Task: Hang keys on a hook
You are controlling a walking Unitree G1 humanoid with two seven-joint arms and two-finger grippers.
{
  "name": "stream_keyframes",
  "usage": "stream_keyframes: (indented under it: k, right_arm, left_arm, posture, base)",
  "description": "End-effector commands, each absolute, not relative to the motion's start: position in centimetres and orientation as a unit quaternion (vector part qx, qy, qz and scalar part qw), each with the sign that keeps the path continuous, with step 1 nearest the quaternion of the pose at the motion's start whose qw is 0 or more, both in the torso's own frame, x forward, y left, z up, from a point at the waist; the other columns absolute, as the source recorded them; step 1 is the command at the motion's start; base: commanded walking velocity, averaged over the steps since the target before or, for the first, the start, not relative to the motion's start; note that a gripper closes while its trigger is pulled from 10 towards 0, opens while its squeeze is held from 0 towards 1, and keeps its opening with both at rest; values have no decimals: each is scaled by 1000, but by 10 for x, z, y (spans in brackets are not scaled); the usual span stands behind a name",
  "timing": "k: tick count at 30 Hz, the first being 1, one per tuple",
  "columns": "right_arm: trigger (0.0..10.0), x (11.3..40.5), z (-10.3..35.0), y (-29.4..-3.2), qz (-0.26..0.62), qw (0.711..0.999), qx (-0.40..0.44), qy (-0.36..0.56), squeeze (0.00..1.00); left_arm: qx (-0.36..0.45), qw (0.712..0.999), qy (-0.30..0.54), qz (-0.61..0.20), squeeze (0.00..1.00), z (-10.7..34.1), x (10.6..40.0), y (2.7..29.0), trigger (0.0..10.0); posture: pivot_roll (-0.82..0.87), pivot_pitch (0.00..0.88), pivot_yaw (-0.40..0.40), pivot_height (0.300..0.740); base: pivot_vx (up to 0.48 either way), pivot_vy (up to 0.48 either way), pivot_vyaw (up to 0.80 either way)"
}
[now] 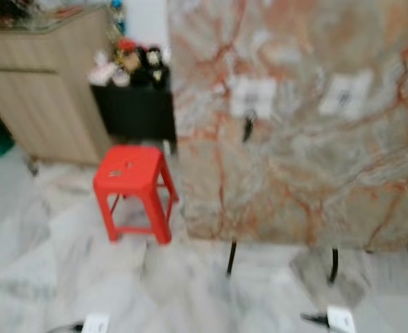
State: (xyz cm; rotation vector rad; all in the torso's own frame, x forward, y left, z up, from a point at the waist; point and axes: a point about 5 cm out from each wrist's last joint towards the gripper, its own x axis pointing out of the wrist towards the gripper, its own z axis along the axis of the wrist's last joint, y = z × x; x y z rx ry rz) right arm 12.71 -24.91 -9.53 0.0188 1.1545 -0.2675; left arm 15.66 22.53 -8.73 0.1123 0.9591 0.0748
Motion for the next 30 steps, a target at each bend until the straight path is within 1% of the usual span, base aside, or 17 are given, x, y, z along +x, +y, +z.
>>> stream_keyframes:
  k: [1,30]
  right_arm:
    - [10000,135,-94,-245,-124,837,17,533,0]
    - [10000,137,-93,-245,-125,839,16,530,0]
  left_arm:
    - [56,884,462,49,0,-86,156,234,10000]
    - [52,885,460,54,0,-85,157,234,10000]
  posture:
    - [65,0,-12,740]
    - [72,0,-18,740]
  base:
    - [0,480,-438]
    - [0,480,0]
